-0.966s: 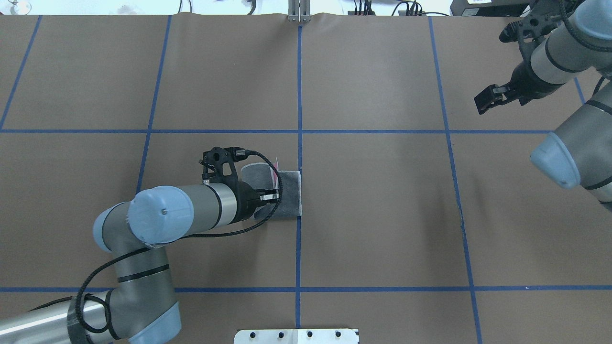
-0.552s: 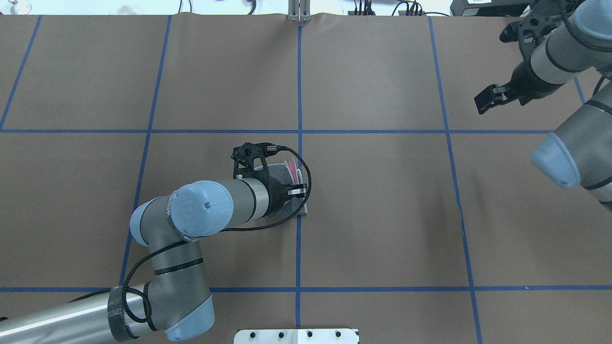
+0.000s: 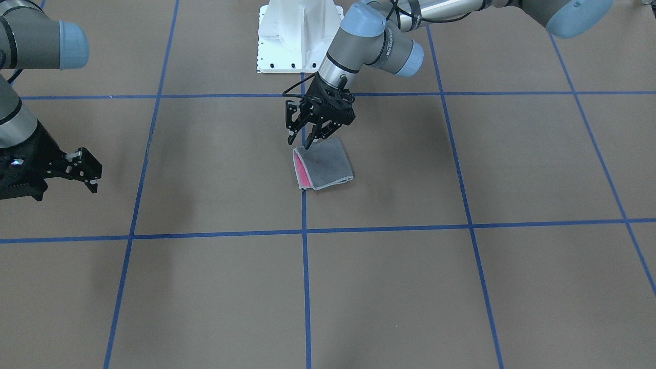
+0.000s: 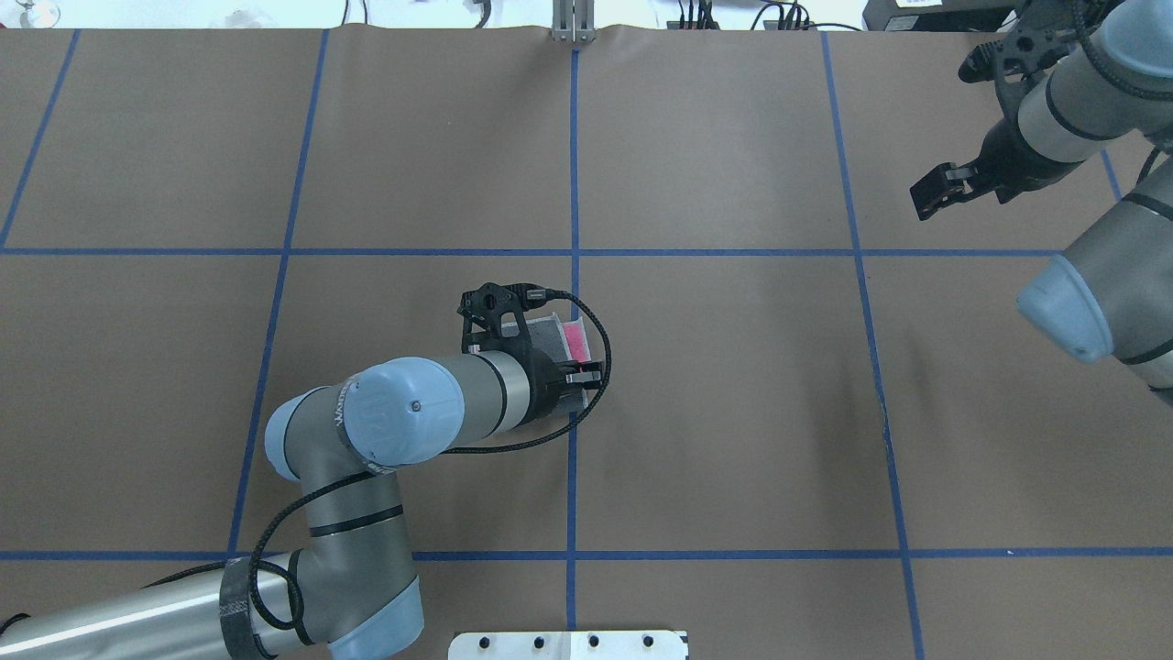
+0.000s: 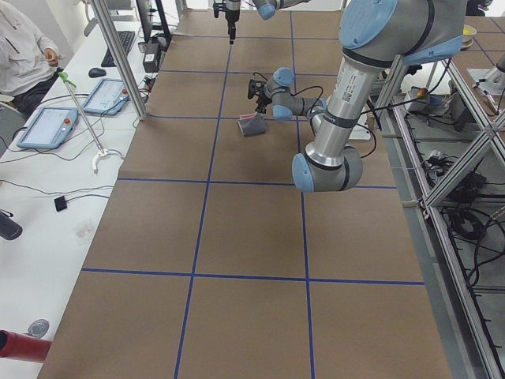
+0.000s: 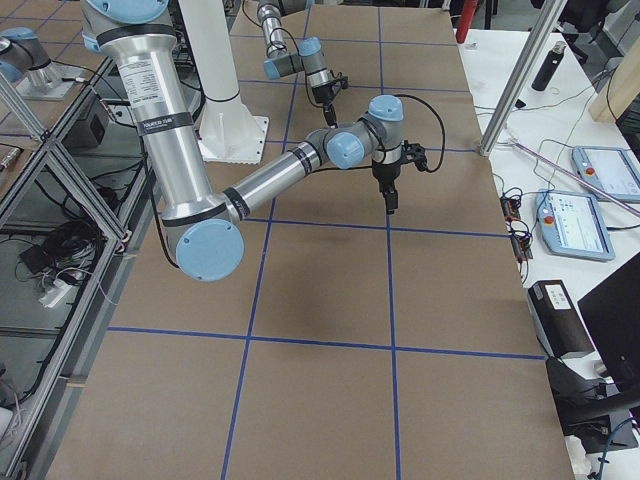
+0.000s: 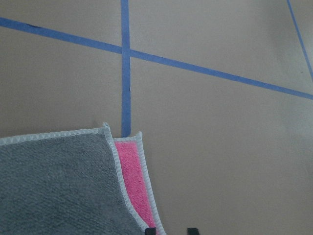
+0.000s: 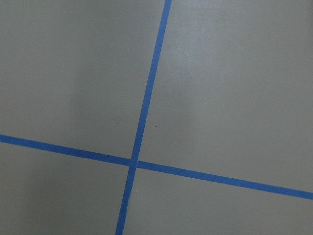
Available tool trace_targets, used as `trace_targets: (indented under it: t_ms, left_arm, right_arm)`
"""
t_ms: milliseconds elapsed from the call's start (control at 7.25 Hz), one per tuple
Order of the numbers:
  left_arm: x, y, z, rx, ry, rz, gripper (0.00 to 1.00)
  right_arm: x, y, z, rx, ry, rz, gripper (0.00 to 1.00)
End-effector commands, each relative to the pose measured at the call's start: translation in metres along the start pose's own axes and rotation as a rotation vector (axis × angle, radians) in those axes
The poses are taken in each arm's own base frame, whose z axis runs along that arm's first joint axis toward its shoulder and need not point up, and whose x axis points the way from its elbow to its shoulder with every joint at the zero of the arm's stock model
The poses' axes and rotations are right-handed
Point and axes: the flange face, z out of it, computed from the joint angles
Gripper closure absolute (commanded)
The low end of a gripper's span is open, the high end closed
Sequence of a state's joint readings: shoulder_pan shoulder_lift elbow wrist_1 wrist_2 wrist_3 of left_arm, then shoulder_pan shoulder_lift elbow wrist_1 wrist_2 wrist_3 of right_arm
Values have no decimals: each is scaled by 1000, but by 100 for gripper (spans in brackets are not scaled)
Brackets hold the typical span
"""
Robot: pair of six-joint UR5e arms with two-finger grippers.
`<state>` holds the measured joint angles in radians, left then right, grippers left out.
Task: Fold towel twice with both arms
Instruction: 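Open the left gripper and withdraw the left arm from the towel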
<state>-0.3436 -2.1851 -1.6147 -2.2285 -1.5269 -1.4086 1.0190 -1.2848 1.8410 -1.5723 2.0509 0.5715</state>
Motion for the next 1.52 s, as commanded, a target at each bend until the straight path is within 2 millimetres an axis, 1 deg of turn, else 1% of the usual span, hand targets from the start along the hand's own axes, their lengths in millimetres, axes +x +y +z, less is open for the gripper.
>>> trace_targets:
  t_ms: [0, 138, 276, 414, 552, 690, 828, 966, 1103, 1241, 1379]
  left_arm:
    - [0, -10, -15, -44, -56, 3, 0]
    - [-10, -55, -39, -111, -137, 13, 0]
    - [-35, -82, -63, -159, -245, 73, 0]
    - [-67, -87, -89, -189, -336, 175, 0]
    - [-103, -105, -123, -215, -417, 265, 0]
    - [-145, -138, -152, -268, -478, 308, 0]
    - [-199, -177, -186, -319, -498, 344, 0]
    - [-262, -210, -228, -364, -502, 387, 0]
    - [-333, -236, -282, -392, -509, 414, 0]
    - [-399, -241, -331, -415, -526, 409, 0]
    - [-446, -239, -370, -408, -544, 362, 0]
  right_arm:
    - [15, -4, -7, 7, 0, 17, 1]
    - [45, 2, -11, -11, -13, 24, 1]
    - [93, 13, -18, -18, -8, -8, 1]
    - [145, 32, -21, -32, 13, -52, 1]
    - [200, 57, -25, -47, 43, -107, 1]
    - [250, 88, -29, -67, 54, -134, 1]
    - [288, 121, -29, -90, 28, -137, 1]
    - [309, 146, -30, -98, -13, -108, 1]
    - [321, 165, -29, -105, -50, -60, 1]
    - [322, 168, -28, -111, -57, -34, 1]
    - [322, 168, -28, -114, -54, 31, 0]
